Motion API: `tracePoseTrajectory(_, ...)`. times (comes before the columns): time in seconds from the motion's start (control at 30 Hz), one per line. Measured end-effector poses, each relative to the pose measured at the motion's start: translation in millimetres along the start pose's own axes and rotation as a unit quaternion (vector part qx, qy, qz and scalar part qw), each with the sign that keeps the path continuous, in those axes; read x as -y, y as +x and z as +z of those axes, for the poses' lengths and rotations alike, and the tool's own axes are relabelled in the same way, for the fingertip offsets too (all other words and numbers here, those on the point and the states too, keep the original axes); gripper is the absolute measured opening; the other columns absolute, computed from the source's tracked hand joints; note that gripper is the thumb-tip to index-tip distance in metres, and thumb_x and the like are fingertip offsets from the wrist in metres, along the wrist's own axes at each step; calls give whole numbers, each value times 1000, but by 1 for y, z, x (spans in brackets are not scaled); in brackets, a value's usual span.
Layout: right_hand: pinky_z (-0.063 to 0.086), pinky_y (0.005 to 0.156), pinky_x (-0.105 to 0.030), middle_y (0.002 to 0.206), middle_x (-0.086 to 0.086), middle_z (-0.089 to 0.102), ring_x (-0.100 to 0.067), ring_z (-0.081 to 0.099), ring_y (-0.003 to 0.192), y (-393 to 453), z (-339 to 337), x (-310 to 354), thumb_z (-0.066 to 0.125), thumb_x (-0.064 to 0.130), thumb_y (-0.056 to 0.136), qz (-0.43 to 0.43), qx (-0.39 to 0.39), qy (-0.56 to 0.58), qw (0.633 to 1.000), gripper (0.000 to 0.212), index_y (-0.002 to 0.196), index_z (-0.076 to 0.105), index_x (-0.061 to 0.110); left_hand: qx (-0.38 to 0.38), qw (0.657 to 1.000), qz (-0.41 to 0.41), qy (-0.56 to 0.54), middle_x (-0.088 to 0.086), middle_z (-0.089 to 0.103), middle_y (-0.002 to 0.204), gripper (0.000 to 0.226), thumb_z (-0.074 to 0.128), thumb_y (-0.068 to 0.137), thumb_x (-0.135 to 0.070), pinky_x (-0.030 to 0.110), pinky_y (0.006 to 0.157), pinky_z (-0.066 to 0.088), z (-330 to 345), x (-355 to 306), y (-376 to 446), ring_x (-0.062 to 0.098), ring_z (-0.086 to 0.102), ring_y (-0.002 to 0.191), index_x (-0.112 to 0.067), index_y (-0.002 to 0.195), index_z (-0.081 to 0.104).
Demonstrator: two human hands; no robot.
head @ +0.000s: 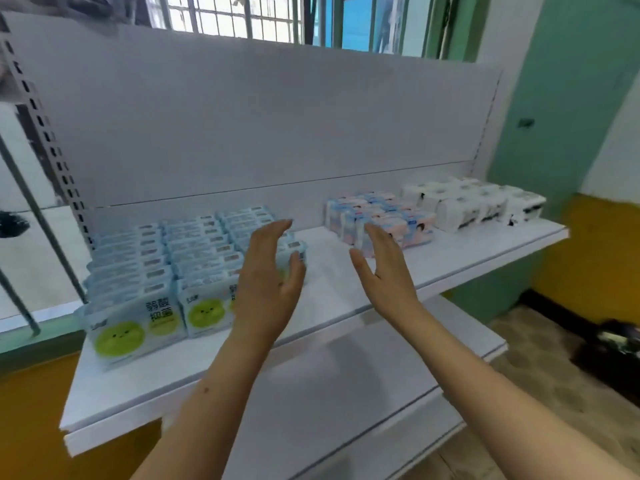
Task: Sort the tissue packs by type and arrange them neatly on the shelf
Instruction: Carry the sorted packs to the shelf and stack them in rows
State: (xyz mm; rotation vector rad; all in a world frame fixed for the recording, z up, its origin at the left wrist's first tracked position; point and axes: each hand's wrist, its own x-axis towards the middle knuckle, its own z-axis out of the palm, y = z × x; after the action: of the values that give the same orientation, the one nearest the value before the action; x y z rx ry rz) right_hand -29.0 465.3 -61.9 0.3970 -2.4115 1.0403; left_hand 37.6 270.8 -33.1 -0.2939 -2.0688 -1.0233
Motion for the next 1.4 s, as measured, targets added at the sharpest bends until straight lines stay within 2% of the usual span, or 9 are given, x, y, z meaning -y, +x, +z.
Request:
tracePoseTrajectory(0.33, 23, 115, -29, 156, -2, 26, -17, 26, 143, 53, -83, -157, 70, 37, 87, 92, 2, 7, 996, 80, 152, 27, 22, 117, 987, -109, -6, -6, 42, 137, 58, 69, 87, -24, 37, 109, 43, 157, -10, 11, 11, 45, 127, -28, 139, 45)
tracePoseTrajectory(0.47, 25, 119, -36, 158, -2, 20, -21, 22, 145, 92, -80, -215, 73, 46, 83, 85, 51, -15, 995, 92, 155, 19, 25, 121, 979, -157, 40, 1, 33, 148, 78, 76, 82, -31, 20, 105, 27, 215, -7, 42, 16, 34, 136, -25, 147, 34)
tracePoseTrajectory(0.77, 26, 103, -21, 161, 7, 22, -12, 31, 143, 209, -71, -265, 72, 61, 72, 120, 244, 137, 952, 118, 157, -2, 25, 115, 969, -218, 20, -4, 32, 152, 112, 86, 68, -48, 36, 113, 40, 281, 25, 97, 16, 35, 140, -32, 152, 13)
tracePoseTrajectory(0.87, 37, 103, -24, 133, 13, 59, -1, 60, 114, 230, -66, -266, 38, 77, 84, 212, 260, 356, 872, 67, 134, 47, 34, 33, 928, -332, -169, -9, 33, 150, 92, 59, 81, -70, 23, 96, 50, 283, 20, 109, 11, 42, 134, -42, 152, 7)
tracePoseTrajectory(0.93, 46, 91, -24, 105, 19, 67, 8, 63, 92, 245, -61, -274, 27, 63, 97, 238, 220, 448, 833, 41, 122, 49, 39, -22, 864, -416, -282, -9, 35, 146, 66, 30, 99, -60, 22, 87, 43, 286, 16, 119, 12, 42, 128, -32, 156, 13)
tracePoseTrajectory(1.03, 31, 115, -41, 154, 11, 37, -13, 36, 140, 267, -40, -290, 30, 75, 90, 257, 217, 465, 819, 74, 149, 36, 31, -56, 832, -448, -323, -13, 31, 150, 64, 21, 99, -61, 34, 106, 32, 281, 26, 132, 13, 36, 135, -30, 155, 23)
tracePoseTrajectory(1.13, 38, 111, -48, 149, -9, 44, -26, 47, 134, 284, -16, -298, 40, 81, 83, 287, 201, 461, 815, 86, 142, 45, 19, -84, 821, -473, -307, -5, 21, 163, 78, 20, 89, -76, 47, 118, 23, 284, 55, 144, 22, 25, 149, -34, 155, 23)
tracePoseTrajectory(1.27, 55, 65, -27, 95, -3, 75, -17, 73, 81, 299, 10, -286, 38, 52, 100, 306, 238, 515, 765, 41, 109, 63, 21, -76, 760, -488, -423, 9, 76, 98, 56, 22, 100, -60, 43, 73, 61, 292, 51, 157, 27, 74, 87, -23, 106, 63)
tracePoseTrajectory(1.4, 49, 99, -45, 120, -13, 69, -31, 66, 109, 299, 16, -282, 58, 58, 86, 326, 229, 556, 730, 62, 133, 58, 17, -42, 729, -478, -488, 8, 77, 79, 56, 23, 101, -58, 39, 60, 61, 298, 55, 162, 25, 75, 68, -19, 98, 63)
